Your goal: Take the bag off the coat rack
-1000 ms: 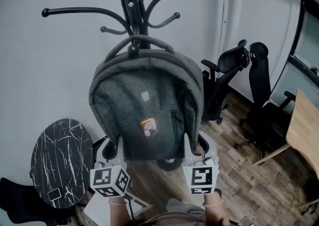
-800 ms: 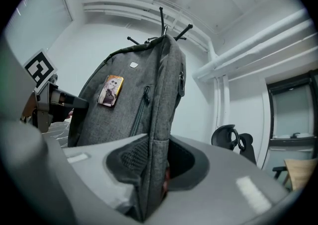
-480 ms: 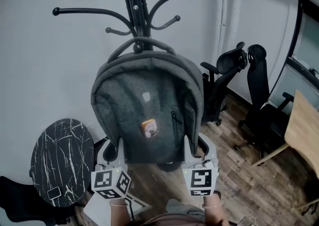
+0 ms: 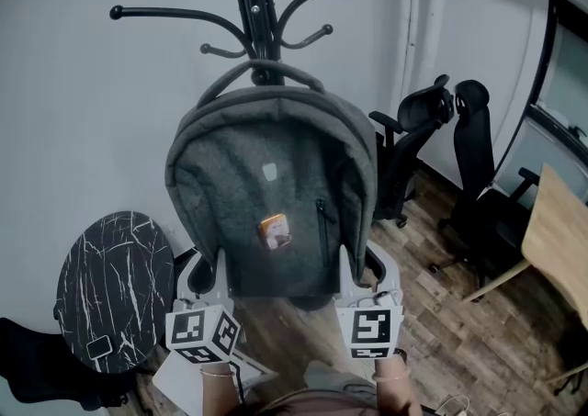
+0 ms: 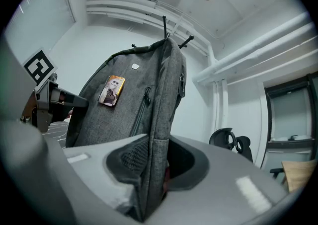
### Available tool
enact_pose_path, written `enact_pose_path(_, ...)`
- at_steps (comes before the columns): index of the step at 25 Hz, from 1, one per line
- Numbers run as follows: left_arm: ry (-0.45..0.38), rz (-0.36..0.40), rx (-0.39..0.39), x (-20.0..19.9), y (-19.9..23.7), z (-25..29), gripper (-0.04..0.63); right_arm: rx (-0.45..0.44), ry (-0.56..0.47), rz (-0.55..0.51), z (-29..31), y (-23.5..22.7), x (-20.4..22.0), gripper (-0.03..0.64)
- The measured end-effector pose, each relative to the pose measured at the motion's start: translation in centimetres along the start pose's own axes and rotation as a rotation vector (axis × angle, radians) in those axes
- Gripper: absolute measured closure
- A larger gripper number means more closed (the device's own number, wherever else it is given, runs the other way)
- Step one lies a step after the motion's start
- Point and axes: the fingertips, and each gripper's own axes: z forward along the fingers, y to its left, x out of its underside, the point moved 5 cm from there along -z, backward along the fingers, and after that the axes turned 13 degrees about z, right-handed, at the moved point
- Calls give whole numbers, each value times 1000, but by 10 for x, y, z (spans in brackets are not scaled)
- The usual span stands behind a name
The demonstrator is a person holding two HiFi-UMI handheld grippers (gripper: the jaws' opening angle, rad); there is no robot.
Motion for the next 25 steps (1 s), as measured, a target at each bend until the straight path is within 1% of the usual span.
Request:
enact_pose_path(5,-12,2,3,-5,-2,-13,525,0,-14,7,-13,3,-3,525)
enact_pose_path(15,-10,-9,10,-8,-8,-44,525,5,-4,0,-45,9,-6,525)
enact_pose_path(25,-24,-12,15,-12,-12,-80,525,12,-17,-4,-81,19,-10,525)
